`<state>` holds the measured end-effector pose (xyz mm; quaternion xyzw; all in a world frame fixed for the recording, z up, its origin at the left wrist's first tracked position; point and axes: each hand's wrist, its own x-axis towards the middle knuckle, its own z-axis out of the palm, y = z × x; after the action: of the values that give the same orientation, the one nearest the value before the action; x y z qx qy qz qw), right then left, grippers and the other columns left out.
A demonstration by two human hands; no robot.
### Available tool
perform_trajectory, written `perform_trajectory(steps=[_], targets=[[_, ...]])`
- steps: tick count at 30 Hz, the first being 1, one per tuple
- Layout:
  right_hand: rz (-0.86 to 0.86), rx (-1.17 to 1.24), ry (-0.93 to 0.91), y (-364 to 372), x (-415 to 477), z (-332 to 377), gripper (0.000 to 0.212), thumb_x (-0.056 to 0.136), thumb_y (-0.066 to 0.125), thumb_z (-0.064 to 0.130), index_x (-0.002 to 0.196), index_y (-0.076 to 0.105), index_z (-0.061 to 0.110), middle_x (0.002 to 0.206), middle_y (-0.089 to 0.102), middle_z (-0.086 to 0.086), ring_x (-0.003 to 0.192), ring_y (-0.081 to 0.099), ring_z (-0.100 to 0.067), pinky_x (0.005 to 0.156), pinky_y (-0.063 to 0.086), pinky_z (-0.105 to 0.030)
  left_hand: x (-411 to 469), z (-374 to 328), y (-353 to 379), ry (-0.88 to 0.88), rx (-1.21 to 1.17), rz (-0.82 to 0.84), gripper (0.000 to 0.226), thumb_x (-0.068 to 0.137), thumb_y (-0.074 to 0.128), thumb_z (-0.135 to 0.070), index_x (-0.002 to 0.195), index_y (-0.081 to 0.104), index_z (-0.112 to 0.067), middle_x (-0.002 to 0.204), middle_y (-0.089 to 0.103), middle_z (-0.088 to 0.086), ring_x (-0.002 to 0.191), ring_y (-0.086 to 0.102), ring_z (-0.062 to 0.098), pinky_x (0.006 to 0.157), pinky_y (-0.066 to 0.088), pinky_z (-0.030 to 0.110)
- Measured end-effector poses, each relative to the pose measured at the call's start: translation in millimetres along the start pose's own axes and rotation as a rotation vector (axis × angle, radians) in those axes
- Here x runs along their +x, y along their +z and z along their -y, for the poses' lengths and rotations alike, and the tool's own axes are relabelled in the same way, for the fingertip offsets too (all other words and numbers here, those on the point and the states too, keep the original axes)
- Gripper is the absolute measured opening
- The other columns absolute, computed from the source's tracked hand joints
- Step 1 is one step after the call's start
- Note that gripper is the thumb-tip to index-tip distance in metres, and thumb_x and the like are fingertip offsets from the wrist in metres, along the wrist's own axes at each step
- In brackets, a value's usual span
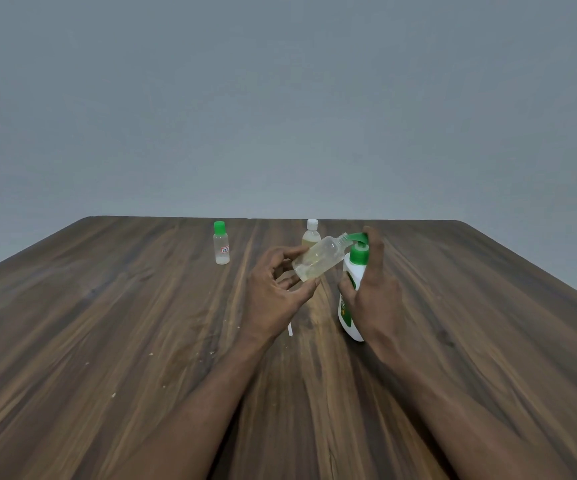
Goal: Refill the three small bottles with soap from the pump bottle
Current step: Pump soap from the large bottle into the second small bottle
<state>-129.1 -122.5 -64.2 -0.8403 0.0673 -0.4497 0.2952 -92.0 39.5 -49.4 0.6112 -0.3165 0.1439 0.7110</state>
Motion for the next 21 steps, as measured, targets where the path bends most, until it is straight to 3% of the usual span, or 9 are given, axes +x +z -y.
perform_trajectory(steps=[3, 7, 9, 12, 14, 16, 18, 21], targets=[[0.007, 0.022, -0.009, 1, 0, 0, 0.081, 0.091, 0.061, 0.044, 0.152, 0.007, 0.045, 0.095, 0.062, 0.004, 0.063, 0.054, -0.013, 0.06, 0.038, -0.028, 0, 0, 1, -0.007, -0.012, -0.011, 0.047, 0.076, 0.081, 0.009, 0.111, 0.067, -0.019, 0.111, 0.072, -0.01, 0.104, 0.072, 0.007, 0.084, 0.058, 0.02], [0.017, 0.046, -0.016, -2, -1, -3, 0.087, 0.089, 0.066, 0.042, 0.152, 0.006, 0.047, 0.115, 0.065, 0.002, 0.078, 0.066, -0.022, 0.067, 0.049, -0.033, 1, 2, 3, -0.014, -0.028, -0.008, 0.045, 0.077, 0.081, 0.008, 0.113, 0.067, -0.014, 0.11, 0.072, -0.013, 0.107, 0.072, 0.009, 0.086, 0.058, 0.022], [0.001, 0.067, 0.0, -3, 1, -1, 0.089, 0.083, 0.068, 0.05, 0.151, 0.011, 0.046, 0.113, 0.065, 0.008, 0.079, 0.066, -0.02, 0.066, 0.05, -0.031, 1, 1, 3, -0.011, -0.03, -0.006, 0.044, 0.077, 0.081, 0.008, 0.113, 0.067, -0.013, 0.108, 0.072, -0.016, 0.107, 0.071, 0.009, 0.086, 0.057, 0.022], [-0.044, 0.065, -0.016, -2, 2, 2, 0.086, 0.078, 0.062, 0.064, 0.149, 0.018, 0.048, 0.104, 0.062, 0.021, 0.074, 0.062, 0.001, 0.058, 0.046, -0.024, 2, 0, 2, -0.001, -0.026, 0.0, 0.044, 0.077, 0.082, 0.007, 0.112, 0.067, -0.014, 0.108, 0.072, -0.02, 0.106, 0.071, 0.007, 0.085, 0.058, 0.02], [-0.054, 0.149, -0.036, -5, 5, 0, 0.076, 0.081, 0.062, 0.062, 0.146, 0.024, 0.049, 0.11, 0.058, 0.029, 0.089, 0.06, 0.011, 0.066, 0.046, -0.018, 2, 1, 1, -0.001, -0.026, 0.005, 0.045, 0.077, 0.081, 0.008, 0.112, 0.066, -0.016, 0.108, 0.072, -0.021, 0.105, 0.071, 0.004, 0.084, 0.057, 0.018], [0.023, 0.35, -0.014, -8, 10, -2, 0.068, 0.085, 0.064, 0.053, 0.143, 0.03, 0.047, 0.122, 0.056, 0.025, 0.108, 0.06, 0.002, 0.083, 0.054, -0.033, 3, 1, 1, -0.008, -0.029, 0.005, 0.045, 0.078, 0.08, 0.009, 0.111, 0.066, -0.017, 0.107, 0.072, -0.022, 0.105, 0.071, 0.004, 0.084, 0.057, 0.018], [0.095, 0.512, -0.014, -11, 15, -6, 0.065, 0.086, 0.065, 0.047, 0.143, 0.033, 0.043, 0.129, 0.057, 0.015, 0.117, 0.06, -0.012, 0.098, 0.051, -0.048, 3, 2, 1, -0.016, -0.029, 0.005, 0.045, 0.078, 0.08, 0.009, 0.112, 0.067, -0.018, 0.108, 0.073, -0.02, 0.106, 0.071, 0.005, 0.084, 0.057, 0.019], [0.105, 0.559, -0.045, -10, 16, -12, 0.064, 0.089, 0.065, 0.052, 0.143, 0.033, 0.039, 0.132, 0.058, 0.006, 0.12, 0.06, -0.021, 0.101, 0.047, -0.055, 4, 5, 1, -0.022, -0.032, 0.003, 0.045, 0.077, 0.08, 0.009, 0.113, 0.067, -0.014, 0.109, 0.074, -0.015, 0.107, 0.071, 0.007, 0.085, 0.058, 0.021]])
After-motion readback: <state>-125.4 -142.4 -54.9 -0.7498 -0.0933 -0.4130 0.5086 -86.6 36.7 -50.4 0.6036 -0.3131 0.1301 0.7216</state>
